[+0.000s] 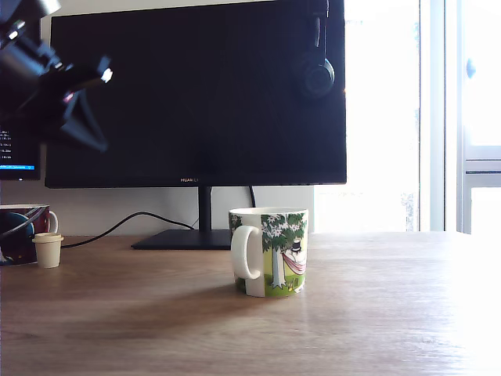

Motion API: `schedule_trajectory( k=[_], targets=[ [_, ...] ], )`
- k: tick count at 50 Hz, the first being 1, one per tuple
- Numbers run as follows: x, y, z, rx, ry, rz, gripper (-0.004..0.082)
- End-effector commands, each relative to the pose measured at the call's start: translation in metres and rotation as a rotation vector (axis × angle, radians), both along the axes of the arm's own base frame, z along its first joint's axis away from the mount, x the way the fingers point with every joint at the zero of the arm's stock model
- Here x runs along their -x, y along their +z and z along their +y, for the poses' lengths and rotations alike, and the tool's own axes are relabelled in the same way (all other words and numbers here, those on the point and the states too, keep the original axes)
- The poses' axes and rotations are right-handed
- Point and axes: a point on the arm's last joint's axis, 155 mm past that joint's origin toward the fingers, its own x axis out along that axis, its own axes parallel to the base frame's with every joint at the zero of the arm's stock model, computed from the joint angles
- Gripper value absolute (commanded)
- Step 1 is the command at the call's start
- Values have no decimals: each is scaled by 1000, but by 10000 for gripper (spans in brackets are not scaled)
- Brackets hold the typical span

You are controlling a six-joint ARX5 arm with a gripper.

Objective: Pick up the coffee capsules from the table one by one and drop them inside the nearest coffee cup

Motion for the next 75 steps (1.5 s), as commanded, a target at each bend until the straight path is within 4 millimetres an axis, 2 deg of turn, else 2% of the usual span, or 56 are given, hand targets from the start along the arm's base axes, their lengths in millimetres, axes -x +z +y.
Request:
schedule_trajectory(
  k=[1, 17, 28, 54, 55, 57, 59, 61, 63, 65, 67, 75],
  targets=[
    [4, -9, 11, 18, 33, 1, -21],
    [21, -39, 59, 16, 184, -7, -21],
    [35, -53, 82, 39, 259, -17, -21],
    [41, -59, 84, 34, 264, -16, -11],
    [40, -58, 84, 34, 264, -17, 7],
    [41, -60, 84, 41, 266, -7, 128],
    [41, -60, 84, 44, 265, -7, 367],
    [41, -61, 84, 39, 269, -3, 645],
    [42, -65, 85, 20, 263, 13, 820],
    [43, -69, 85, -4, 254, 19, 755],
    [43, -69, 84, -7, 250, 17, 729],
    [41, -65, 86, -9, 260, 1, 727]
  ],
)
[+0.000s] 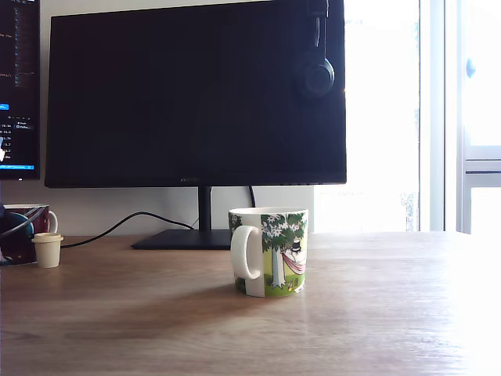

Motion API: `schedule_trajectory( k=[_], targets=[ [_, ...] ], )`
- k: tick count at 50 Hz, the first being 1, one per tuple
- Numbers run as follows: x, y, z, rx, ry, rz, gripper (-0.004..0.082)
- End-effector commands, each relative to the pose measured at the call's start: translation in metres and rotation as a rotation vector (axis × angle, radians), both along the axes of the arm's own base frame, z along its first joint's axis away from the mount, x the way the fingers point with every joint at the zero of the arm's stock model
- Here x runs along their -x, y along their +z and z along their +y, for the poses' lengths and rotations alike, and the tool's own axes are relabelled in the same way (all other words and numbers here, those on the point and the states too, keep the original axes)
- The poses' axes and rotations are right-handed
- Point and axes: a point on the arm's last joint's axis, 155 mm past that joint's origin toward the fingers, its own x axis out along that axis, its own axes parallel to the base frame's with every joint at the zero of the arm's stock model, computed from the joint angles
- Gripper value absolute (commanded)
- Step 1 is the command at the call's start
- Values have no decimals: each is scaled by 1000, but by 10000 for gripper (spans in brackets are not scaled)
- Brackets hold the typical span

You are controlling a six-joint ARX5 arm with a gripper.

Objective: Pick up the coffee capsules from the table one by one and drop them inside the nearest coffee cup

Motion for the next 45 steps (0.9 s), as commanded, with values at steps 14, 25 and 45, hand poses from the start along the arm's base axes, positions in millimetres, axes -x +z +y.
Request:
schedule_trajectory(
  k=[14, 25, 45],
  targets=[
    [-5, -8, 3, -75, -15, -11, 727],
    [-22, -2, 0, -65, -12, -81, 727],
    [-49, -13, -5, -60, -14, -169, 727]
  ],
)
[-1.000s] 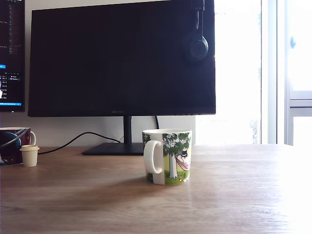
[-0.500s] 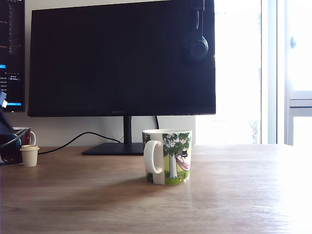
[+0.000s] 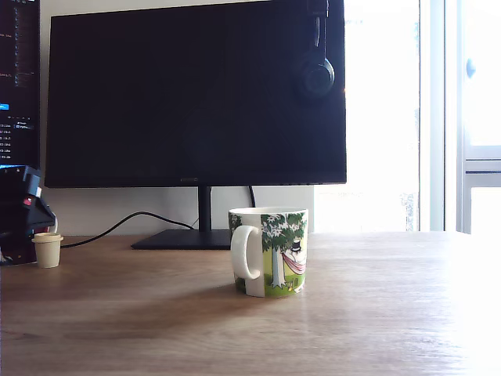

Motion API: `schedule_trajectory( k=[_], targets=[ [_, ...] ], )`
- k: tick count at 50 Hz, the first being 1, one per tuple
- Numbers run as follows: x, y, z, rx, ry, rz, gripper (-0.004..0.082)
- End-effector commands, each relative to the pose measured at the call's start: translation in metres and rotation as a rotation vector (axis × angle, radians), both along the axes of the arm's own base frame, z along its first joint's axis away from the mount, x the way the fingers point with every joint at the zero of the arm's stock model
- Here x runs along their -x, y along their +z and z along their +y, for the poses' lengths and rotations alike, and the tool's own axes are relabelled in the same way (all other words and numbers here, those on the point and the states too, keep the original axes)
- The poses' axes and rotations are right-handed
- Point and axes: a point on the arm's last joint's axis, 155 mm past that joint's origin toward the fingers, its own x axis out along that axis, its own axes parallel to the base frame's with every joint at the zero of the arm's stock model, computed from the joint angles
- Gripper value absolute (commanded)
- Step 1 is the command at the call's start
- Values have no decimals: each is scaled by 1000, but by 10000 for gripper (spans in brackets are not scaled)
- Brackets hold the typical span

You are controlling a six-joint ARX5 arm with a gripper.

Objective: Pick up the coffee capsules from the table one by one and drop them inside the nearest coffee cup

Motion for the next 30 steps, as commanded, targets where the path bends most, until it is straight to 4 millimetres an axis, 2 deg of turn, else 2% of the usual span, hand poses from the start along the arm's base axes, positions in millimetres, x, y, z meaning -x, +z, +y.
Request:
schedule_trajectory(
  k=[1, 18, 30],
  targets=[
    [-1, -3, 0, -5, -3, -16, 727],
    [-12, -22, -10, 9, -48, -43, 727],
    [-34, -29, -17, 18, -72, -44, 727]
  ],
)
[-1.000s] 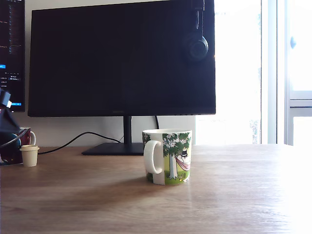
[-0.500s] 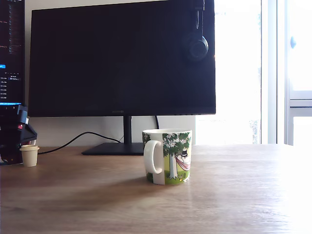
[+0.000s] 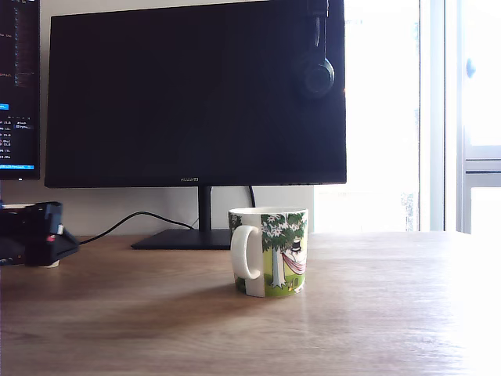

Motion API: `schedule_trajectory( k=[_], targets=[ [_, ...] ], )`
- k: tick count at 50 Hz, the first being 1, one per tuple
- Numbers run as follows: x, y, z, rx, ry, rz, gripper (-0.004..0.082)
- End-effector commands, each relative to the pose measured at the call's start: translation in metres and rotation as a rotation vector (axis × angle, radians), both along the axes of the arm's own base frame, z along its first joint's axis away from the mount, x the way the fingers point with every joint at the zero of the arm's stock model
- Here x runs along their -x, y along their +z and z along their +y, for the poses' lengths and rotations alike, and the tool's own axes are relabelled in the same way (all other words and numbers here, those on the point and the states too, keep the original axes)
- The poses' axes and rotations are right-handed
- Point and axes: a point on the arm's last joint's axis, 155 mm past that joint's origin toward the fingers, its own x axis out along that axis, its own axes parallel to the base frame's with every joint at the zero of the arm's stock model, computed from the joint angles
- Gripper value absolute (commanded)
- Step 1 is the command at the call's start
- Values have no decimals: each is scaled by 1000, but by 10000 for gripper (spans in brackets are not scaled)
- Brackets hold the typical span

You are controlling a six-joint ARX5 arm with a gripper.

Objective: Pick up the coffee capsules from the table one by one and drop them inside the nearest coffee cup

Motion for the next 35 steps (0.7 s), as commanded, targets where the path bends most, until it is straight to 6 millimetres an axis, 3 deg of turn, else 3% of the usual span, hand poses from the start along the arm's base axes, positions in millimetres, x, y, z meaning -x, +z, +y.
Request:
schedule_trajectory(
  k=[1, 29, 35],
  targets=[
    [-9, 1, 2, -5, 5, -14, 727],
    [-41, -11, 17, 8, 53, 7, 727],
    [-49, -21, 15, 7, 45, 42, 727]
  ],
)
